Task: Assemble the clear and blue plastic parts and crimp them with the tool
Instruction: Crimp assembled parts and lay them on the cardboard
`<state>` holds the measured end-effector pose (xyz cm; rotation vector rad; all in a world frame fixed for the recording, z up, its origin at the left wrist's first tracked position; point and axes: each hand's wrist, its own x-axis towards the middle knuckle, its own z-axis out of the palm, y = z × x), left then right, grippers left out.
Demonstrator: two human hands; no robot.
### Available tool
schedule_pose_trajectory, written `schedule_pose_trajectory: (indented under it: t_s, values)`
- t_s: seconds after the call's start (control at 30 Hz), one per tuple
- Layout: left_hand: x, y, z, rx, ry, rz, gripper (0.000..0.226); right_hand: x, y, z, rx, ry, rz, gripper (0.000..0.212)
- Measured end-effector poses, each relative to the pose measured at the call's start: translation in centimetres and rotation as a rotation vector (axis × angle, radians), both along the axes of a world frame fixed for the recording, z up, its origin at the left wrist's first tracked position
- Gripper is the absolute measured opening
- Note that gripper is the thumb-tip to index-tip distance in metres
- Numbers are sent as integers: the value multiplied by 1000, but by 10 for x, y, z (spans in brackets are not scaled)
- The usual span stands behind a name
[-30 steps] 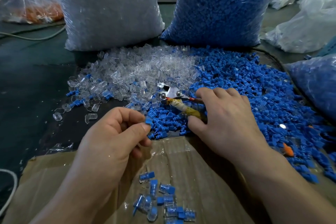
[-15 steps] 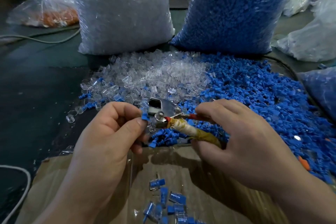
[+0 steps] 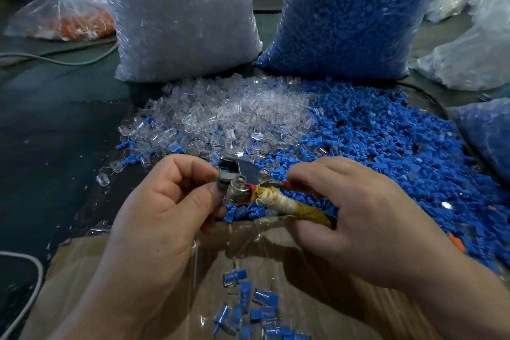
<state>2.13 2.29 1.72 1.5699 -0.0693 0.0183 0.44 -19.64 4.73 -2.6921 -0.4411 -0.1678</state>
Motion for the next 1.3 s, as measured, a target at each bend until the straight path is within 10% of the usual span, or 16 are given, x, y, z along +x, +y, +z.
schedule_pose_trajectory:
  t_s: [0.8,1.3]
  values:
    - [-5,-17,-4,359,121,-8,28,27,-10,-19,-303,56,-238,66]
    - [-17,-25,1,451,-95,-4,12,-1,29,-16,-122,-183,54,3]
